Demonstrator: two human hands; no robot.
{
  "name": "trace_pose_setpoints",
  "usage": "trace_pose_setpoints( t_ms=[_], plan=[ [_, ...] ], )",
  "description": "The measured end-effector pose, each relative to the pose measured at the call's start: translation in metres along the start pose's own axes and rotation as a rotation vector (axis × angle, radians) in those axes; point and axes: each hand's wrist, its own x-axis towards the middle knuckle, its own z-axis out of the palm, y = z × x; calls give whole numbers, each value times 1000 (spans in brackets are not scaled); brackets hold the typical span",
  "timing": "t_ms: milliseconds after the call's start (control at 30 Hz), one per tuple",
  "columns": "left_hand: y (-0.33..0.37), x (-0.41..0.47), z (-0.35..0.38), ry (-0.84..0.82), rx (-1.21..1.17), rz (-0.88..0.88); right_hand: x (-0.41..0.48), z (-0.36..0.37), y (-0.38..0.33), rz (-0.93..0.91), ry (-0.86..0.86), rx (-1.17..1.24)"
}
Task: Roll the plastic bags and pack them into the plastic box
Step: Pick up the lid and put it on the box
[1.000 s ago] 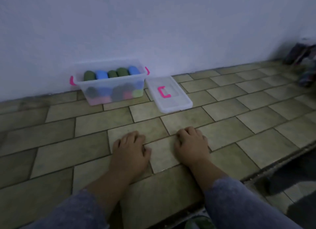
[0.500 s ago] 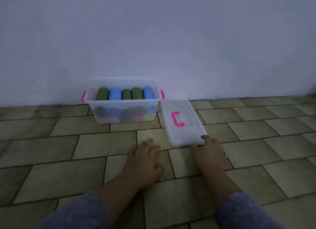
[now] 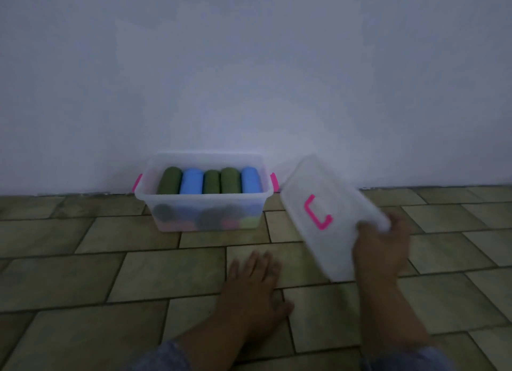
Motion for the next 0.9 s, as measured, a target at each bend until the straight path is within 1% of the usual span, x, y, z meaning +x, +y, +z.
trace_pose_setpoints(
  t_ms=[33,100,133,167,233,300,333,367,433,500,533,567,600,667,700,733,767,800,833,867,900],
  plan=[
    [-2,-2,0,-3,-15,4,6,-2,-22,-130,27,45],
    [-4,-6,-4,17,-52,8,17,-6,-71,-374,16,96],
    [-5,-10,-6,22,-56,8,22,-7,-95,-443,0,136],
    [-6,-13,-7,26,-34,23,27,-7,-118,-459,-34,203],
    [-4,-20,-14,2,4,61,35,5,-154,-417,-151,374],
    [-3,-23,-26,13,23,71,37,33,-173,-326,-322,489],
    [-6,-22,-31,26,-18,86,36,53,-174,-256,-410,483],
    [-10,-22,-34,45,-122,113,34,76,-170,-170,-504,440],
    [-22,-21,-39,217,-270,109,29,120,-153,51,-703,311],
    [-34,-27,-57,498,-392,132,25,153,-133,268,-825,191],
    [-43,-31,-68,670,-418,189,25,165,-124,348,-853,134],
    [-52,-32,-81,815,-431,221,26,175,-116,391,-869,77],
    [-63,-30,-95,940,-411,206,28,184,-108,400,-872,22],
    [-92,-25,-126,1070,-340,86,32,199,-97,347,-840,-92],
    [-109,-19,-140,1087,-292,-8,32,204,-93,288,-814,-146],
    [-127,-13,-153,1062,-252,-136,31,207,-91,215,-789,-211],
    [-145,-7,-161,982,-224,-311,28,209,-91,140,-775,-288],
    [-162,1,-165,859,-230,-496,26,210,-90,86,-767,-353],
    [-177,8,-167,715,-289,-642,24,211,-88,60,-768,-389],
    [-190,16,-169,590,-406,-734,24,212,-86,55,-779,-402],
    [-201,23,-170,509,-539,-775,25,214,-83,70,-789,-395]
  ],
)
